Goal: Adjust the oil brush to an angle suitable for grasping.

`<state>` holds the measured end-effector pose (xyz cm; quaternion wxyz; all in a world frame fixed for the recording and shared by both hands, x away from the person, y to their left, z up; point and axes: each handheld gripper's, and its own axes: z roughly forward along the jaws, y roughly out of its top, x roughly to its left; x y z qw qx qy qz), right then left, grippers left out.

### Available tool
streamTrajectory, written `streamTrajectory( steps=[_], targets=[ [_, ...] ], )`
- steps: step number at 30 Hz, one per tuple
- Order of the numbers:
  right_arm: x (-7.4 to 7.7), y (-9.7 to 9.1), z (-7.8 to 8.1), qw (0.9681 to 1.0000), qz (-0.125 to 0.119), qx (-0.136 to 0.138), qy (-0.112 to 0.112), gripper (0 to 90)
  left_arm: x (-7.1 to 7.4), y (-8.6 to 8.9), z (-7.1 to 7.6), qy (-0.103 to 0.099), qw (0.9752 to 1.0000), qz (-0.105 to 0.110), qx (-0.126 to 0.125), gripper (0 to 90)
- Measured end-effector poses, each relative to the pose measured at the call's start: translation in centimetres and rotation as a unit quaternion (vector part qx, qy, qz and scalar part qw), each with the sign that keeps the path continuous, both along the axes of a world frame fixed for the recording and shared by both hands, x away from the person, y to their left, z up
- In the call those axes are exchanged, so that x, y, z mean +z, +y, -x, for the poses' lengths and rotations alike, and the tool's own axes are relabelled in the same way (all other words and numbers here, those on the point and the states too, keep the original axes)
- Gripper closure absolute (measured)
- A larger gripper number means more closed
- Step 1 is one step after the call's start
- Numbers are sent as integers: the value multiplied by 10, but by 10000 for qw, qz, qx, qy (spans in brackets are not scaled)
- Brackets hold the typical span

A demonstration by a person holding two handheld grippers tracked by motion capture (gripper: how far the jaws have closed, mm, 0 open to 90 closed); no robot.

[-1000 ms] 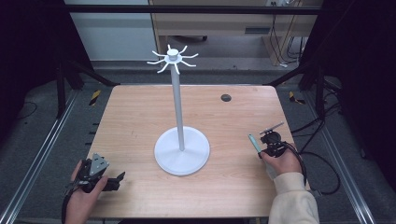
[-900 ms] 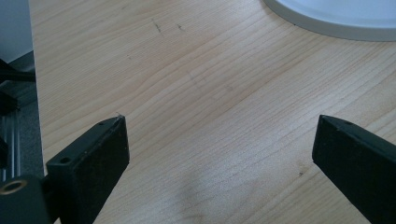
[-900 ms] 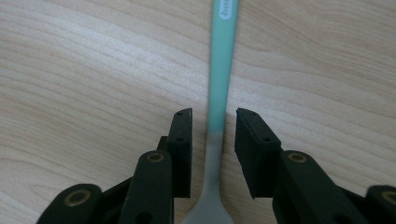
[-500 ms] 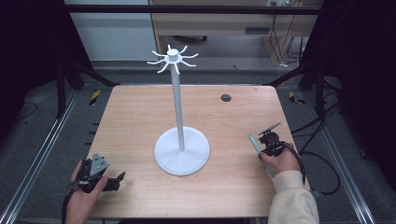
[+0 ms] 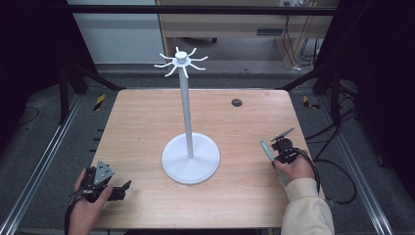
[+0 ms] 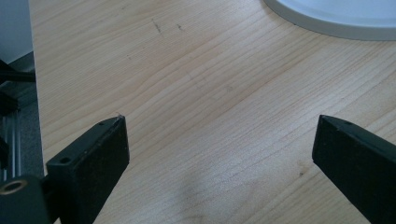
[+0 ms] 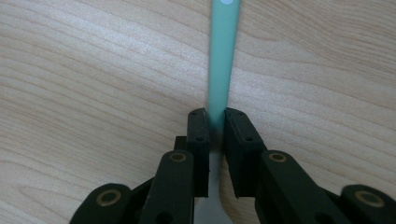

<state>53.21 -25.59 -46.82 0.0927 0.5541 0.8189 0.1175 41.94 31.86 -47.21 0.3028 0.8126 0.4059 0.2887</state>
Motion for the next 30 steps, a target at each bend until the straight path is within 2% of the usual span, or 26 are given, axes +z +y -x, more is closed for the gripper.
streamTrajectory(
  steps=[7,11,17,21,22,24,30],
  targets=[
    [4,-2,1,9999,-47,-99,-67,828,0,0,0,-3,10000,6,-5,34],
    [14,-4,3,9994,-148,-127,-293,828,0,0,0,-3,10000,2,-3,34],
    [27,2,6,9974,-360,-16,-631,828,0,0,0,-3,10000,1,6,34],
    [38,10,8,9943,-582,128,-881,828,0,0,0,1,10000,-10,8,34],
    [43,14,8,9920,-700,242,-1025,828,0,0,0,6,10000,-5,8,34],
    [45,16,9,9909,-754,287,-1075,828,0,1,0,16,10000,6,20,34],
    [63,33,10,9823,-1120,557,-1392,828,-1,1,-2,26,10000,34,7,34]
  ],
)
